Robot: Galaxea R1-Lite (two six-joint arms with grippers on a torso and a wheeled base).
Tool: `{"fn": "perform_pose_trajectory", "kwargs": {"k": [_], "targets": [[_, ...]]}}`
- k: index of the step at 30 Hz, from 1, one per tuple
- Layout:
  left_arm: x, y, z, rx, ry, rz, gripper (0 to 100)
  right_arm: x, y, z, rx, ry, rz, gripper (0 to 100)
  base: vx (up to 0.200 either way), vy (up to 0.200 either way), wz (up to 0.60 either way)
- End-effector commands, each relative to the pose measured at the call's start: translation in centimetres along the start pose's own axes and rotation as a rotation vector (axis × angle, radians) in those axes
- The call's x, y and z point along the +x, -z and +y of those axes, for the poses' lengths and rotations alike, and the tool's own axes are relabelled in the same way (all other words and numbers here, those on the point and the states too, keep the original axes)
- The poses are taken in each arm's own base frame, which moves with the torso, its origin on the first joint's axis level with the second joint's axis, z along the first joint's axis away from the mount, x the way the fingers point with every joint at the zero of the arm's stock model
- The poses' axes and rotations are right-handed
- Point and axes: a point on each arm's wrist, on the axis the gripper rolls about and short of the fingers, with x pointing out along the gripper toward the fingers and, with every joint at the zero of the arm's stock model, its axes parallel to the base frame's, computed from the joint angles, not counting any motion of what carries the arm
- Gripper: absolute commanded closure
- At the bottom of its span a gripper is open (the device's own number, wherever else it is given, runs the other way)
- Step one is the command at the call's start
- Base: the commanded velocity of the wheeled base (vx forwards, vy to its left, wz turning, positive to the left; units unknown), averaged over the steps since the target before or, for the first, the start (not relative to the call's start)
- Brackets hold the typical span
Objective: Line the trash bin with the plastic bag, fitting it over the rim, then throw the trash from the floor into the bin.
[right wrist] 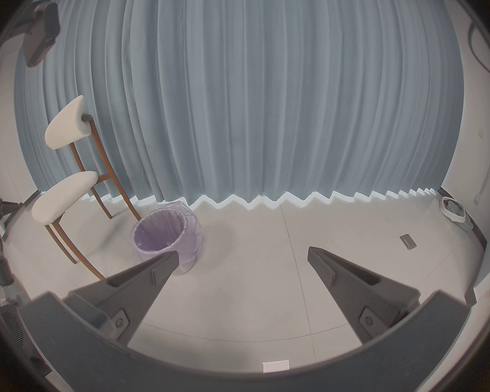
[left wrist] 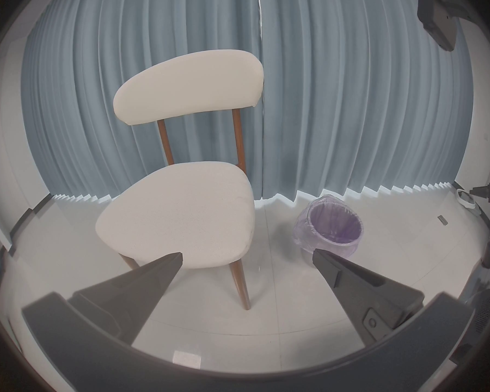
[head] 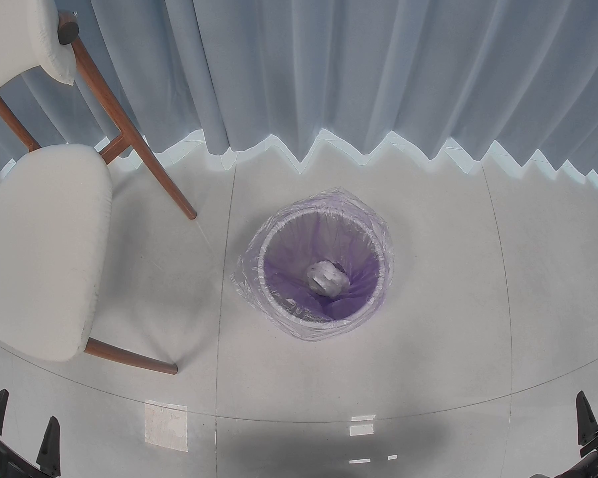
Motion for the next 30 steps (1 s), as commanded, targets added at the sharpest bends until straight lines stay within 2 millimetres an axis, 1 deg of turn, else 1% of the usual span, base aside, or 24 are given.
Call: {"fn": "perform_pose_trajectory", "kwargs": {"k": [1,3,5,9,13,16,20,22,25,30], "targets": [[-0.07,0.48,-0.09,-0.006,0.028,-0.012,0,0.01,0.55,-0.01,0.004,0.004,0.001,0,0.000,0.000,0.00],[-0.08,0.41,-0.25,-0.011,0.107,-0.021,0,0.01,0.55,-0.01,0.004,0.005,0.001,0,0.000,0.000,0.00],[-0.08,0.41,-0.29,-0.025,0.124,-0.021,0,0.01,0.53,-0.01,0.004,0.005,0.000,0,0.000,0.000,0.00],[-0.07,0.44,0.15,-0.027,-0.081,-0.013,0,0.00,0.54,-0.02,0.007,0.010,-0.002,0,0.000,0.000,0.00],[-0.07,0.44,0.06,-0.034,-0.038,-0.015,0,0.00,0.54,-0.05,0.013,0.021,-0.002,0,0.000,0.000,0.00],[-0.07,0.42,0.12,-0.040,-0.067,-0.016,0,0.01,0.53,-0.05,0.013,0.021,-0.001,0,0.000,0.000,0.00],[-0.08,0.40,0.19,-0.097,-0.097,-0.021,0,0.00,0.54,-0.05,0.013,0.024,-0.002,0,0.000,0.000,0.00],[-0.08,0.40,0.19,-0.091,-0.097,-0.020,0,0.01,0.53,-0.05,0.013,0.022,-0.001,0,0.000,0.000,0.00],[-0.07,0.43,0.16,-0.036,-0.084,-0.015,0,0.00,0.54,-0.05,0.015,0.024,-0.002,0,0.000,0.000,0.00],[-0.06,0.48,-0.08,0.065,0.020,-0.013,0,0.00,0.52,-0.06,0.016,0.024,-0.004,0,0.000,0.000,0.00]]}}
